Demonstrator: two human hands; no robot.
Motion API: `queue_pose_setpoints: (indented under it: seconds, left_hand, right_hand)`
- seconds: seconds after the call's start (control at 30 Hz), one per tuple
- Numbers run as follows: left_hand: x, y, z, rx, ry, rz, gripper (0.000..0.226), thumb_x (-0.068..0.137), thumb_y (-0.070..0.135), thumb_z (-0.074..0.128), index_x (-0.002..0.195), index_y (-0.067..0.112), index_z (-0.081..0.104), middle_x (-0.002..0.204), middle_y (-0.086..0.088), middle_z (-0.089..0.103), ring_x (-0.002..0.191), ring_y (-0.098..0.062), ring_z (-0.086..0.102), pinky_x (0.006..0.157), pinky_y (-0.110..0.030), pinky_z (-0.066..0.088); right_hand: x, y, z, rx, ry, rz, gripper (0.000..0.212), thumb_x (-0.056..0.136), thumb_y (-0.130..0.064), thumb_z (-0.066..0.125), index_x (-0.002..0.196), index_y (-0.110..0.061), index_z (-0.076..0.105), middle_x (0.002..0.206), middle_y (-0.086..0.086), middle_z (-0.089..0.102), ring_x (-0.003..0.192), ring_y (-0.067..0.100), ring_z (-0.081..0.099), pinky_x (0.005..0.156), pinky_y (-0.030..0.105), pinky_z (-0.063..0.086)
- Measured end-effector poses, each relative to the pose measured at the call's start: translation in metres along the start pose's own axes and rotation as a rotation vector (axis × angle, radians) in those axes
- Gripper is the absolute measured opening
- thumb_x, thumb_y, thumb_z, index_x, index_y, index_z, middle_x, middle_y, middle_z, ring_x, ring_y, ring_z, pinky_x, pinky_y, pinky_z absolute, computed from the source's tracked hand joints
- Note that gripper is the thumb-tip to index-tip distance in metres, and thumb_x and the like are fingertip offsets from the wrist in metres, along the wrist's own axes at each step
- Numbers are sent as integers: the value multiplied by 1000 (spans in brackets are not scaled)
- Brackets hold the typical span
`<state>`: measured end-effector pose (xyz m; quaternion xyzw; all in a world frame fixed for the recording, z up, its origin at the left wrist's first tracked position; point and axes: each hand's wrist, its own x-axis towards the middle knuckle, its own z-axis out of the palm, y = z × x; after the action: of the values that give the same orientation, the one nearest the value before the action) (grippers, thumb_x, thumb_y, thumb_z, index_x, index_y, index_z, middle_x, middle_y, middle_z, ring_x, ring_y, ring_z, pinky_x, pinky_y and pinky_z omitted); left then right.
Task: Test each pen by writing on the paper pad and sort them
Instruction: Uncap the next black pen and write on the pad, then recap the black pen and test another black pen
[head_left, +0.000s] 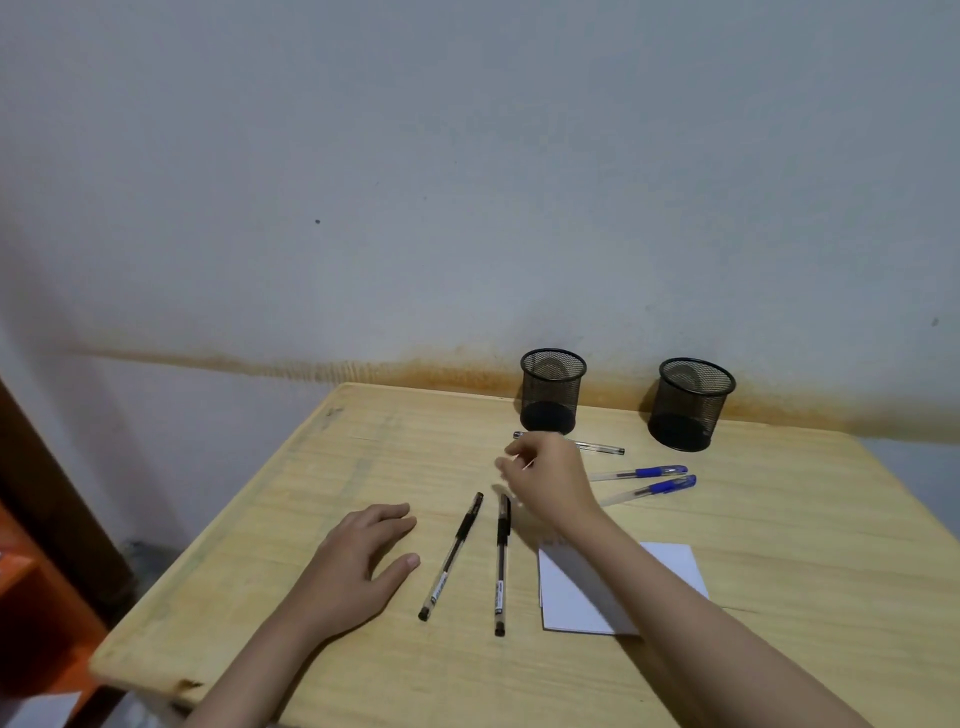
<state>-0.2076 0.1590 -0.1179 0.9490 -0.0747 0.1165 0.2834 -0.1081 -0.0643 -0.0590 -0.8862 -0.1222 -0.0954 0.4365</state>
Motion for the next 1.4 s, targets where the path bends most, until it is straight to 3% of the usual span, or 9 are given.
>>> queue_pose_setpoints:
  seconds: [0.17, 0.33, 0.57, 0.7, 0.87, 1.0, 1.17, 1.3, 1.4]
  left_hand:
    - [1, 2, -2, -19, -1, -10, 58, 75, 64, 44, 124, 34, 55, 127, 33, 43, 121, 11, 34, 98, -21, 33]
    - [2, 2, -4, -42, 0, -23, 56, 73, 64, 47, 120, 36, 57, 125, 35, 43, 120, 15, 32, 94, -16, 31]
    - [2, 5, -6, -75, -8, -50, 52, 72, 63, 52, 116, 38, 59, 123, 35, 45, 118, 14, 36, 93, -16, 34]
    - [0, 8, -9, -91, -22, -67, 49, 72, 61, 56, 116, 38, 59, 123, 34, 47, 118, 14, 37, 92, -13, 35]
    - [0, 32, -14, -316, 24, -218, 42, 79, 37, 69, 119, 33, 57, 121, 16, 59, 108, 12, 51, 84, -8, 39]
    - [4, 93, -11, -500, 174, -206, 36, 77, 30, 73, 110, 38, 62, 108, 17, 65, 98, 3, 59, 77, -17, 45]
    - [15, 143, -1, -572, 216, -70, 28, 74, 8, 75, 95, 26, 73, 85, 8, 74, 78, -7, 67, 68, -10, 49]
    - [18, 154, 6, -642, 245, -100, 22, 74, 2, 74, 84, 21, 75, 81, 17, 74, 80, -2, 68, 69, -10, 50]
    - [20, 160, 6, -759, 295, -127, 20, 73, 1, 73, 84, 18, 75, 76, 14, 75, 75, -3, 69, 65, -9, 50]
  right_hand:
    - [44, 41, -17, -429, 68, 16, 17, 87, -17, 59, 99, -12, 69, 97, 10, 68, 88, 26, 59, 72, 34, 50]
    - [66, 54, -25, -718, -96, 18, 20, 89, -12, 57, 105, -14, 68, 99, 9, 67, 97, 27, 55, 79, 35, 47]
    - [70, 65, -29, -595, -109, -145, 16, 87, -13, 59, 96, -18, 72, 100, 6, 69, 100, 25, 51, 69, 29, 33]
    - [51, 51, -42, -377, -74, -275, 13, 85, -14, 64, 92, -17, 74, 96, 2, 71, 93, 20, 50, 71, 31, 40]
    - [9, 26, -72, -220, -113, -402, 7, 84, -13, 69, 87, -18, 74, 90, -3, 71, 80, 10, 44, 69, 23, 35]
    - [-18, 15, -93, -212, -197, -463, 8, 84, -15, 70, 87, -21, 75, 87, -6, 69, 81, -4, 43, 68, 11, 32]
    - [-37, 12, -110, -242, -202, -561, 10, 84, -15, 70, 89, -21, 75, 84, -6, 69, 79, -2, 40, 69, 22, 36]
    - [-48, 14, -120, -341, -4, -734, 7, 82, -18, 68, 87, -18, 73, 81, -4, 68, 73, 16, 48, 63, 30, 38]
    - [-68, 15, -115, -214, 125, -801, 17, 82, -32, 70, 80, -14, 69, 75, -3, 65, 68, 17, 53, 61, 28, 41]
